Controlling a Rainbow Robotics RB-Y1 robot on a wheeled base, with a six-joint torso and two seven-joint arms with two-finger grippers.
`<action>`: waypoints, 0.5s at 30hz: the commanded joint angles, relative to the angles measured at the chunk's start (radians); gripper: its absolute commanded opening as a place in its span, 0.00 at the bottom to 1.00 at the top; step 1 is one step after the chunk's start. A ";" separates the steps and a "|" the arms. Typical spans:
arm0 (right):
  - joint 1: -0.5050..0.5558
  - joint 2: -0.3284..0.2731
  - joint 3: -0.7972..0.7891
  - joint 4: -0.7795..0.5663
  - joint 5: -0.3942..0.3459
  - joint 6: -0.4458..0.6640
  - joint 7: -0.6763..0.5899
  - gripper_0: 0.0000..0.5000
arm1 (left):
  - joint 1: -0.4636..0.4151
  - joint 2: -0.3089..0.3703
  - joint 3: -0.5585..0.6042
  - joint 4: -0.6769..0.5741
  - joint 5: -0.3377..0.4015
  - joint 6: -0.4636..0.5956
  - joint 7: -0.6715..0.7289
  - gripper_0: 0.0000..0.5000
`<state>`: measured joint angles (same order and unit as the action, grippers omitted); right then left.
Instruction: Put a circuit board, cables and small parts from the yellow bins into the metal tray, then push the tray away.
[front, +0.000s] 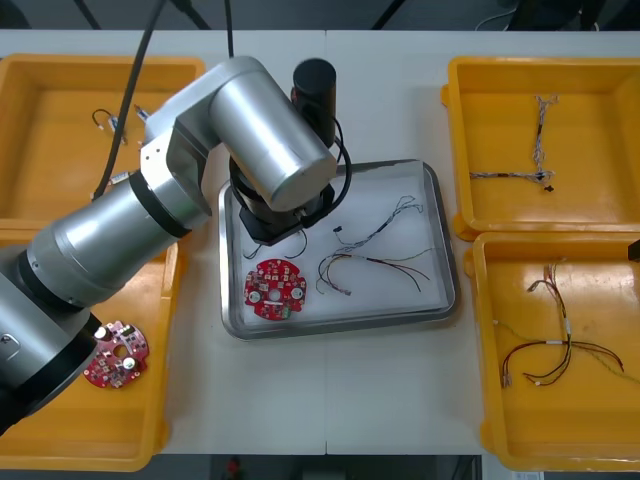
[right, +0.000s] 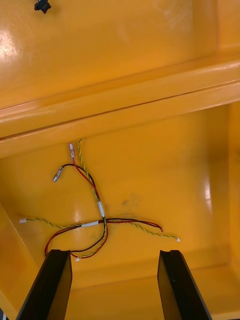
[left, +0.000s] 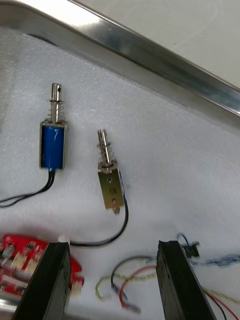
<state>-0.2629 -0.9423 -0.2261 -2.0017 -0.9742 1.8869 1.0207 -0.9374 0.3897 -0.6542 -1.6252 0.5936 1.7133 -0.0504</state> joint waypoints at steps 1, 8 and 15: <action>0.010 -0.001 -0.032 -0.026 0.008 -0.005 -0.021 1.00 | -0.089 0.075 0.114 -0.096 0.118 0.092 -0.057 1.00; 0.010 -0.001 -0.032 -0.026 0.008 -0.005 -0.021 1.00 | -0.104 0.201 0.239 -0.180 0.295 0.186 -0.143 1.00; -0.032 0.005 0.025 -0.046 0.029 0.009 -0.011 1.00 | -0.103 0.390 0.294 -0.271 0.474 0.207 -0.238 1.00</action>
<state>-0.2635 -0.9356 -0.2245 -2.0085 -0.9720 1.8867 1.0207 -0.9941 0.6782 -0.3958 -1.8401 1.0143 1.9105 -0.2405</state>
